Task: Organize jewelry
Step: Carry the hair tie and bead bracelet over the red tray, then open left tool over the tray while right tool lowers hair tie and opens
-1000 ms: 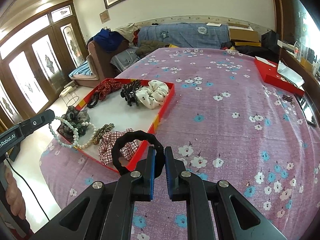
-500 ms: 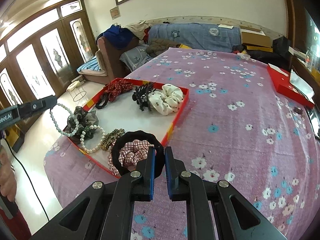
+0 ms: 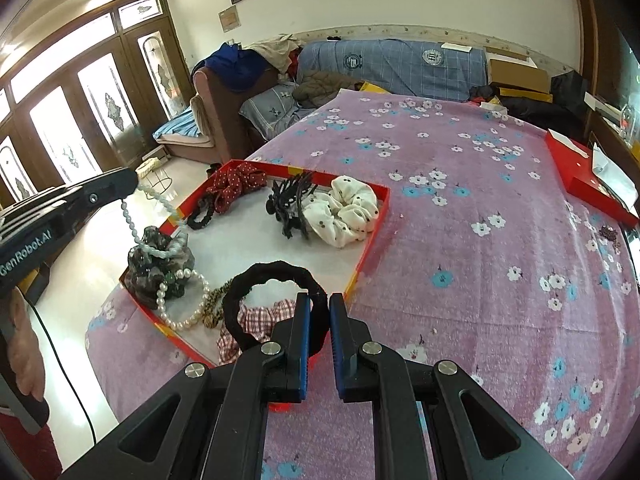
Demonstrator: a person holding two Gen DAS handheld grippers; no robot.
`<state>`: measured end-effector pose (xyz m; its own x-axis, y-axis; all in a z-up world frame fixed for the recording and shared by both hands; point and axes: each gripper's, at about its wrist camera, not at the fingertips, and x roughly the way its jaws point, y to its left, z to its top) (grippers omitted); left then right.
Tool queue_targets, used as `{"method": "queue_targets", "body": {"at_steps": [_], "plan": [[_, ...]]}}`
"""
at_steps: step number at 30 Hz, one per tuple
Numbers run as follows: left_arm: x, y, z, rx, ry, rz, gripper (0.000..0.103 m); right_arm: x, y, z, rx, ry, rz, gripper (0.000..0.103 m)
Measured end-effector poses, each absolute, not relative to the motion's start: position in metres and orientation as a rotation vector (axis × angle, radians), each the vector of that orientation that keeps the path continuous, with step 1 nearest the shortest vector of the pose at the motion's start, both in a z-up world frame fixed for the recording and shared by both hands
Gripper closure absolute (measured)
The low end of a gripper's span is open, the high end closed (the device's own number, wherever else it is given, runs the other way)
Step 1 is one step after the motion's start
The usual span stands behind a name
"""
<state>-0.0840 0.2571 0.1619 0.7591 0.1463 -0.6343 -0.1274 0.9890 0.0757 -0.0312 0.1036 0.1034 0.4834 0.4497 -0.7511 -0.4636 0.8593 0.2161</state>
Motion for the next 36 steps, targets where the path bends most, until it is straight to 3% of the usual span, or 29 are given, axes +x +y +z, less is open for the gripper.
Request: {"method": "queue_targets", "body": {"at_steps": [36], "plan": [[0.015,0.285,0.098,-0.102,0.896,0.072,0.098,0.022,0.128,0.068,0.039,0.971,0.545,0.091]]}}
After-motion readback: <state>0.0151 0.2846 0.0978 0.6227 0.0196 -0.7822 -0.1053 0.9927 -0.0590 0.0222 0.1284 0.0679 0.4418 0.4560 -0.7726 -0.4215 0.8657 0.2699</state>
